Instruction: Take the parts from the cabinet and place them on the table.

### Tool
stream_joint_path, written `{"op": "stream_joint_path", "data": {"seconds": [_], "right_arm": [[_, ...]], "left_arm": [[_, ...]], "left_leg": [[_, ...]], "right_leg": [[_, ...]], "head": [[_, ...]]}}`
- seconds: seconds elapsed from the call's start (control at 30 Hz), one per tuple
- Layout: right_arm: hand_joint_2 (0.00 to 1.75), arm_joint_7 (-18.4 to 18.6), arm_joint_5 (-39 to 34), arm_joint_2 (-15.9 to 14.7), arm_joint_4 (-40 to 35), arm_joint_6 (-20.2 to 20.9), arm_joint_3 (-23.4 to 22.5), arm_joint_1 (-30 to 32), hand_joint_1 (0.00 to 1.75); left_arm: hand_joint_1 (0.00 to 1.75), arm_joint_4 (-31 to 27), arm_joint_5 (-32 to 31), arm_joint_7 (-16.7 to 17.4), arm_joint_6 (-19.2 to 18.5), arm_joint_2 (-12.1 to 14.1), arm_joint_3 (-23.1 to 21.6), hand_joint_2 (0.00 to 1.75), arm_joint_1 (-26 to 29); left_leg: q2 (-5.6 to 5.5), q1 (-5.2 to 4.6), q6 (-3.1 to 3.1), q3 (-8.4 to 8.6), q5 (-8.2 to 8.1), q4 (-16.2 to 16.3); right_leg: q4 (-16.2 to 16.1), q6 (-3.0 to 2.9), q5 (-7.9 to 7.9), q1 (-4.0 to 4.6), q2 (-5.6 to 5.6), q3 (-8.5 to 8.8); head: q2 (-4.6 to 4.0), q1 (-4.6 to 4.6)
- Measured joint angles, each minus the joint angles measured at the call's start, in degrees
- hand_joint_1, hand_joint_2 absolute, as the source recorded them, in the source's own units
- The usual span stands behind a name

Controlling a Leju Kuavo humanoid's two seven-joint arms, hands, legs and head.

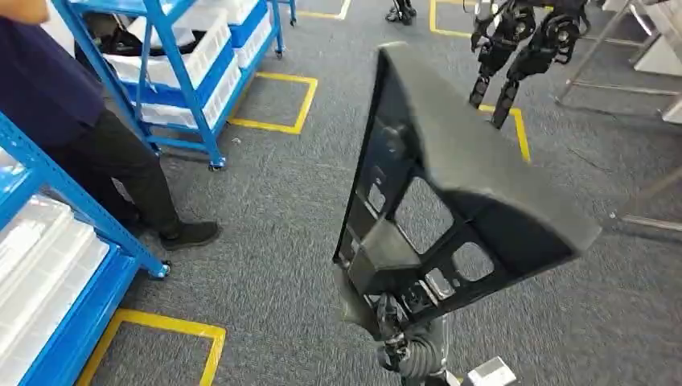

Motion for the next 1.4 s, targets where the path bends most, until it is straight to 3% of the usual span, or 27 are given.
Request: {"op": "stream_joint_path", "data": {"seconds": [0.03,0.07,0.13,0.17,0.23,0.27,0.3,0.37,0.4,0.43,0.57,0.63,0.67,0.73,0.77,0.8,0.87,0.9,0.93,1.07,1.1,1.13,1.17,1.23,1.27,1.33,1.4], "right_arm": [[1.75,0.13,0.26,0.17,0.0,0.02,-0.28,0.16,1.75],[1.75,0.13,0.44,0.35,0.0,0.13,-0.57,0.29,1.75],[1.75,0.11,0.48,0.46,0.09,0.39,-1.05,0.72,1.75],[1.75,0.11,0.48,0.5,0.17,0.57,-1.18,0.73,1.75],[1.75,0.11,0.48,0.57,0.48,0.63,-1.42,1.0,1.75],[1.75,0.11,0.48,0.59,0.63,0.66,-1.6,1.19,1.75],[1.75,0.11,0.46,0.59,0.74,0.68,-1.77,1.32,1.75],[1.75,0.04,0.54,0.76,0.87,0.78,-2.08,1.43,1.75],[1.75,-0.24,0.9,0.81,0.92,1.23,-2.36,1.47,1.75],[1.75,-0.64,1.46,0.94,1.16,2.5,-2.86,1.55,1.75],[1.75,-1.47,2.47,2.06,1.53,6.51,-6.14,2.69,1.75],[1.75,-1.62,2.45,2.54,1.64,6.69,-7.02,2.81,1.75],[1.75,-1.66,2.47,2.84,1.75,6.78,-7.15,2.73,1.75],[1.75,-1.79,2.99,3.24,2.08,6.84,-7.52,2.89,1.75],[1.75,-1.79,3.86,3.34,2.14,7.04,-7.89,3.06,1.75],[1.75,-1.82,4.61,3.41,2.14,7.6,-8.41,3.37,1.75],[1.75,-1.84,4.85,3.52,1.97,9.45,-9.58,4.22,1.75],[1.75,-1.86,4.98,3.63,1.86,10.41,-10.22,4.7,1.75],[1.75,-1.86,5.36,3.63,1.75,11.26,-10.76,5.06,1.75],[1.75,-1.88,6.25,3.63,0.0,11.72,-12.41,6.62,1.75],[1.75,-1.88,6.19,3.63,-0.26,11.43,-13.09,6.88,1.75],[1.75,-1.88,6.07,3.61,-0.37,11.34,-13.68,7.01,1.75],[1.75,-1.86,6.1,3.58,-0.28,11.32,-14.23,6.79,1.75],[1.75,-1.86,6.51,3.58,0.18,10.71,-14.42,6.11,1.75],[1.75,-1.86,6.64,3.58,0.68,10.14,-14.42,5.75,1.75],[1.75,-1.84,6.06,3.58,1.66,8.99,-14.43,5.19,1.75],[1.75,-1.84,5.44,3.56,2.16,7.45,-13.9,4.55,1.75]], "left_arm": [[0.0,0.0,0.17,0.09,0.06,0.0,0.13,1.75,-0.19],[0.0,0.0,0.24,0.18,0.13,-0.2,0.17,1.75,-0.21],[0.0,0.0,0.5,0.17,0.44,-0.17,0.52,1.75,-0.15],[0.0,0.0,0.57,0.18,0.46,-0.17,0.7,1.75,-0.1],[0.0,0.0,0.61,0.2,0.5,-0.15,1.07,1.75,0.0],[0.0,0.0,0.68,0.2,0.5,-0.13,1.27,1.75,-0.02],[0.0,0.0,0.74,0.17,0.5,-0.13,1.44,1.75,-0.1],[0.0,0.0,0.7,0.22,0.55,-0.15,1.55,1.75,-0.26],[0.0,0.0,0.11,0.39,0.55,-0.2,1.55,1.75,-0.31],[0.0,0.0,-0.77,0.59,0.48,-0.2,1.51,1.75,-0.31],[0.0,-0.02,-1.88,0.87,0.24,-0.2,1.49,1.75,-0.87],[0.0,-0.02,-2.12,0.9,0.24,-0.09,1.51,1.75,-0.84],[0.0,-0.02,-2.12,0.9,0.2,-0.09,1.49,1.75,-0.69],[0.0,-0.02,-2.12,0.85,0.26,-0.09,1.49,1.75,-0.54],[0.0,-0.02,-2.27,0.72,0.65,0.0,1.51,1.75,-0.49],[0.0,-0.02,-2.7,0.39,1.22,0.09,1.51,1.75,-0.3],[0.0,-0.02,-5.71,-0.4,2.54,0.66,1.18,1.75,-0.33],[0.0,-0.02,-7.56,-1.19,3.4,1.07,0.66,1.75,-0.32],[0.0,0.0,-7.96,-2.19,3.92,1.22,0.24,1.75,-0.14],[0.0,-0.02,-5.68,-7.95,4.9,1.99,0.57,1.75,-0.44],[0.0,-0.02,-5.3,-8.39,4.9,2.11,0.96,1.75,-0.45],[0.0,-0.02,-5.14,-8.5,4.92,2.21,1.37,1.75,-0.53],[0.0,-0.02,-4.55,-8.42,4.92,2.21,1.73,1.75,-0.62],[0.0,-0.02,-2.71,-7.76,4.59,2.21,2.67,1.75,-0.58],[0.0,-0.02,-1.68,-7.1,4.26,2.16,3.72,1.75,-0.62],[0.0,-0.02,-0.81,-5.78,4.0,1.82,5.55,1.75,-0.96],[0.0,-0.02,-0.48,-5.0,3.96,1.31,6.47,1.75,-1.23]], "left_leg": [[0.69,-0.11,0.41,0.24,0.24,-0.11],[1.51,0.54,1.09,0.1,0.71,-0.85],[3.06,0.3,1.86,0.21,1.09,-1.15],[3.85,0.06,1.96,-0.01,1.1,-1.11],[5.54,-0.29,2.06,-0.25,1.05,-0.95],[6.37,-0.39,2.09,-0.3,1.01,-0.92],[7.13,-0.44,2.08,-0.29,0.93,-0.89],[8.38,-0.56,1.97,0.03,0.74,-0.89],[8.91,-0.58,1.83,0.28,0.63,-0.91],[9.42,-0.91,1.54,0.31,0.48,-0.9],[11.21,-0.92,0.3,1.05,0.37,-1.47],[6.64,-0.5,0.01,-0.22,-2.35,1.79],[5.2,-0.43,-0.05,-2.13,-4.69,5.94],[4.42,-0.21,-0.36,-6.25,-8.19,14.54],[4.42,-0.16,-0.5,-7.1,-8.03,16.13],[4.41,-0.04,-0.63,-6.66,-6.36,14.92],[3.71,0.44,-0.95,-2.82,-0.75,6.24],[1.61,0.92,-1.16,-0.96,1.11,1.6],[-1.69,0.95,-1.28,-0.7,-0.18,0.91],[0.64,0.56,0.31,-0.77,0.3,0.42],[1.69,0.85,0.85,-0.65,0.63,0.02],[2.14,0.75,1.15,-0.61,0.78,-0.21],[3.03,0.57,1.5,-0.66,0.8,-0.3],[4.75,0.28,1.56,-0.71,0.76,-0.3],[5.78,0.23,1.65,-0.68,0.66,-0.3],[7.16,0.19,1.64,-0.52,0.5,-0.29],[8.18,0.15,1.52,-0.1,0.25,-0.3]], "right_leg": [[-0.16,0.47,0.3,-0.05,0.57,-0.09],[0.09,0.7,0.36,-0.06,1.33,-0.23],[4.17,0.94,-2.9,0.25,-4.25,-2.12],[8.5,1.23,-5.34,0.17,-5.79,-4.17],[16.06,1.51,-8.41,-0.08,-6.69,-7.45],[16.86,1.57,-8.13,-0.17,-6.81,-7.61],[14.8,1.52,-6.58,-0.23,-6.94,-6.35],[5.02,0.98,-2.09,-0.11,-8.11,-0.58],[0.17,0.44,-1.44,0.28,-10.39,2.02],[-0.47,-0.01,-1.95,1.02,-11.5,2.31],[-1.65,-1.16,-1.24,1.08,-9.0,2.32],[-2.52,-1.92,-0.59,0.4,-8.07,2.77],[-2.52,-2.03,-0.56,0.38,-7.54,2.63],[-2.45,-2.08,-0.56,0.45,-6.04,2.48],[-2.29,-2.07,-0.55,0.43,-5.23,2.43],[-2.0,-2.04,-0.58,0.32,-4.31,2.41],[-1.12,-1.42,-1.0,0.08,-2.66,2.38],[-0.49,-1.02,-1.33,0.0,-2.02,2.13],[0.17,-0.64,-1.56,0.24,-1.56,1.51],[0.23,0.73,-0.72,-0.21,1.23,0.22],[0.79,0.74,-1.14,-0.38,0.26,0.05],[2.61,0.92,-2.49,0.1,-3.27,-0.79],[6.28,1.18,-4.66,0.14,-5.34,-2.66],[14.26,1.45,-8.08,0.04,-6.54,-6.49],[16.25,1.47,-8.2,0.04,-6.69,-7.45],[12.95,1.26,-5.42,0.06,-7.01,-5.64],[3.64,0.57,-1.08,0.34,-8.95,-0.42]], "head": [[0.0,0.0],[0.0,0.0],[0.0,0.04],[0.0,0.09],[0.0,0.07],[0.0,0.04],[0.0,0.07],[0.0,0.05],[0.0,0.07],[0.0,0.04],[0.0,0.04],[0.0,0.02],[0.0,0.02],[0.0,0.02],[0.0,0.0],[0.0,0.02],[0.0,0.0],[0.0,0.02],[0.0,0.0],[0.0,0.04],[0.0,0.04],[0.0,0.11],[0.0,0.06],[0.0,0.04],[0.0,0.04],[0.0,0.04],[0.0,0.07]]}}
